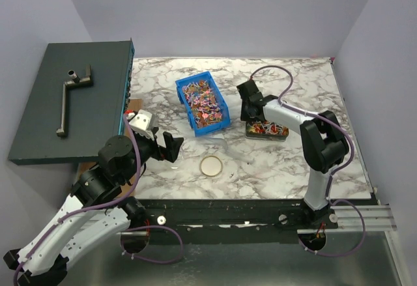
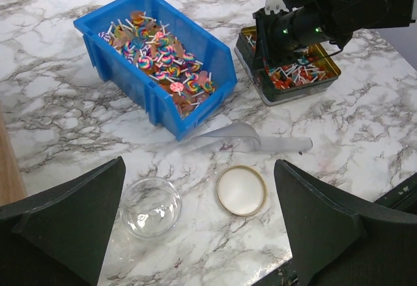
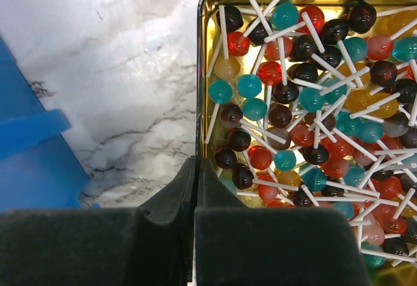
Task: Pack the candies
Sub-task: Move the storage box to the center of the board.
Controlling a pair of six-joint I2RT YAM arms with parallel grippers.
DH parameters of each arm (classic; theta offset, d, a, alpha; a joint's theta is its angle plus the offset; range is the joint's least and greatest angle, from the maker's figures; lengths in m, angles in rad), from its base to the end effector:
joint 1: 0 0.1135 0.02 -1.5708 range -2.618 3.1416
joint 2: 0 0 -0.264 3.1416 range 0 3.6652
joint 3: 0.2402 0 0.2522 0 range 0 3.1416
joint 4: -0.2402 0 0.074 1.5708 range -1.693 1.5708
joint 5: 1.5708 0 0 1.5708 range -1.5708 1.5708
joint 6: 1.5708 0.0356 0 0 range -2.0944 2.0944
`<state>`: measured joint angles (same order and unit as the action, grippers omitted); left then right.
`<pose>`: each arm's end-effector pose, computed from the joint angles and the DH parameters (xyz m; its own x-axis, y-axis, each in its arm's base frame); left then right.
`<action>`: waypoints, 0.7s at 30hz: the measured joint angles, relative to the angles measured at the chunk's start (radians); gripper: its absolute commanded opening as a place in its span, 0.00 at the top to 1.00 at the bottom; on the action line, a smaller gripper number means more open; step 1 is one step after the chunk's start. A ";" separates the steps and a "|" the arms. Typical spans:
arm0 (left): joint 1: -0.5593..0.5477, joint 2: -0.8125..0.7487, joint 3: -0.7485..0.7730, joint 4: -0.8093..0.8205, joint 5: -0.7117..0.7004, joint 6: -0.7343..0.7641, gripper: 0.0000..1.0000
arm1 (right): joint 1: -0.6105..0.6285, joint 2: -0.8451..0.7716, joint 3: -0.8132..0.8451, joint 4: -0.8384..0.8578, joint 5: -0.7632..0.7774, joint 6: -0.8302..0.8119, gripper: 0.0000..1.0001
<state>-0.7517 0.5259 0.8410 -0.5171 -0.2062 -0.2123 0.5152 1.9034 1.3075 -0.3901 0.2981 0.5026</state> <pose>0.0872 -0.0716 0.3571 -0.2532 -0.0456 -0.9663 0.4793 0.8618 -0.1663 0.3552 0.1891 0.1851 -0.7948 0.0792 -0.6017 0.0604 0.9969 0.0513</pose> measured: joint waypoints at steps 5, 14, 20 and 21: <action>0.000 0.010 0.000 -0.001 0.000 0.000 0.01 | 0.000 0.033 0.048 -0.001 -0.001 0.005 0.82; 0.000 0.016 0.000 -0.002 0.010 -0.007 0.01 | 0.000 0.014 0.085 -0.009 0.004 0.005 0.65; 0.000 0.028 -0.006 -0.001 0.024 -0.026 0.01 | 0.000 -0.090 0.074 -0.026 0.006 0.003 0.63; 0.000 0.035 -0.008 -0.002 0.024 -0.031 0.01 | 0.000 -0.118 0.066 -0.026 0.005 0.001 0.63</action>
<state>-0.7517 0.5606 0.8333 -0.5186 -0.1818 -0.2428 0.5152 1.7855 1.3739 -0.4160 0.3031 0.5037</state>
